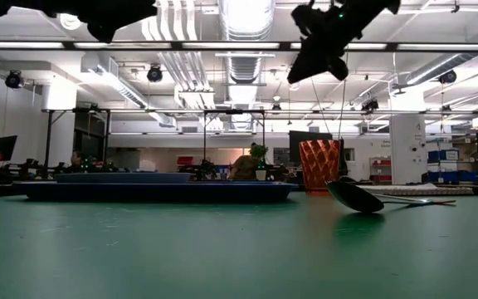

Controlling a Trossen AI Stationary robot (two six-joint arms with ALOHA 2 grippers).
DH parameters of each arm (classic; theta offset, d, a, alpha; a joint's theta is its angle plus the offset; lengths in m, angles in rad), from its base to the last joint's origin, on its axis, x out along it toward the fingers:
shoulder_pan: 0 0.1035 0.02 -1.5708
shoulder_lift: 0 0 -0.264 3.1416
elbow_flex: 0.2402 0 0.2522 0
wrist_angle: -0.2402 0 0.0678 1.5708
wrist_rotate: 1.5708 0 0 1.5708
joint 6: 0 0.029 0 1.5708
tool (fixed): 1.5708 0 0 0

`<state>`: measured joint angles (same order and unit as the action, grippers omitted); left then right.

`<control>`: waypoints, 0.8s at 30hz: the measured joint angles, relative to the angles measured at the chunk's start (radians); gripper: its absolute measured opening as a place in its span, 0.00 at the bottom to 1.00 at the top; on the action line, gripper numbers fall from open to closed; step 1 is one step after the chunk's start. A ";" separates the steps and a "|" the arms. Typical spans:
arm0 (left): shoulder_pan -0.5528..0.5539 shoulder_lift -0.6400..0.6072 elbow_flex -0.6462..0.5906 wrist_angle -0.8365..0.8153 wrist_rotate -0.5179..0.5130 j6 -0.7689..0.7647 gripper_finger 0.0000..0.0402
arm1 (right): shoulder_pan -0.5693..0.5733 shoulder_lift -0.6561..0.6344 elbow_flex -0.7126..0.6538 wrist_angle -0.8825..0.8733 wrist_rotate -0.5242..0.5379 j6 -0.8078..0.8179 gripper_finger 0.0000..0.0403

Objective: Pick and place plate/cup/fork/spoon on tray
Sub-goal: Put the brown glass on the blue serving tray to the top right of the blue plate

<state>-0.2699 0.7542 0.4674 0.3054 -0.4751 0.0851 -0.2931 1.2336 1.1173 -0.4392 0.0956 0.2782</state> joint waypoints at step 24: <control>0.000 0.022 -0.017 0.001 0.000 0.000 0.31 | -0.213 0.258 0.107 -0.210 0.089 0.060 0.42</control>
<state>-0.2699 0.7767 0.4503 0.3061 -0.4751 0.0847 -0.5064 1.4913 1.2243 -0.6489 0.1847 0.3387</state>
